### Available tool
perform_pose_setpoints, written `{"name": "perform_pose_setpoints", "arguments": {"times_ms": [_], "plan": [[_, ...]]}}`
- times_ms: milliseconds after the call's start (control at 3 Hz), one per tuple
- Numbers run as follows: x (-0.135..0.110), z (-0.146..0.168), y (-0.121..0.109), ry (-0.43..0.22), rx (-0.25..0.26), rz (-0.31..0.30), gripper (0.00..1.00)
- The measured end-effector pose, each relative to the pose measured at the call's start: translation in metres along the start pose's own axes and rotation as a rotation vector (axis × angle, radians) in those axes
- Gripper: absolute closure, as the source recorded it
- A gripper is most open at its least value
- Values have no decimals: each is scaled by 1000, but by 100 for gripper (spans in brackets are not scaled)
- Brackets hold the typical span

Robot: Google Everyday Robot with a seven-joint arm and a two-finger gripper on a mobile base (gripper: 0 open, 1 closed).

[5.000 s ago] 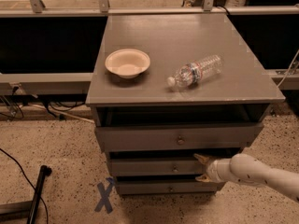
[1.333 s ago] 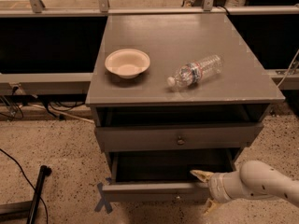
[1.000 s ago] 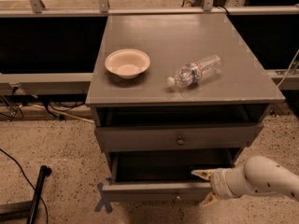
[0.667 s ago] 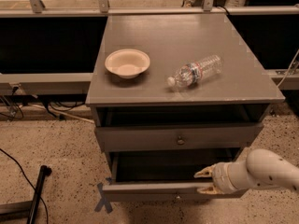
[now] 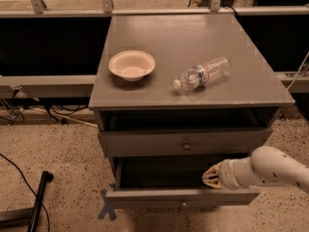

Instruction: Open middle drawer

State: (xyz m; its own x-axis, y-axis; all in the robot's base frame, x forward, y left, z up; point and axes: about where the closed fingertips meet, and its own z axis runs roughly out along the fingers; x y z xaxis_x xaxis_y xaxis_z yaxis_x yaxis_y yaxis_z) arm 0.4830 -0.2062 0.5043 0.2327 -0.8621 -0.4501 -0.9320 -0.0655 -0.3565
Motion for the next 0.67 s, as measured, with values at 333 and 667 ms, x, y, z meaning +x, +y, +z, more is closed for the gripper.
{"name": "perform_pose_setpoints", "arguments": {"times_ms": [333,667], "plan": [[13,19,-6,17,4,57,100],[26,37,-4,22,-4,94,100]]}}
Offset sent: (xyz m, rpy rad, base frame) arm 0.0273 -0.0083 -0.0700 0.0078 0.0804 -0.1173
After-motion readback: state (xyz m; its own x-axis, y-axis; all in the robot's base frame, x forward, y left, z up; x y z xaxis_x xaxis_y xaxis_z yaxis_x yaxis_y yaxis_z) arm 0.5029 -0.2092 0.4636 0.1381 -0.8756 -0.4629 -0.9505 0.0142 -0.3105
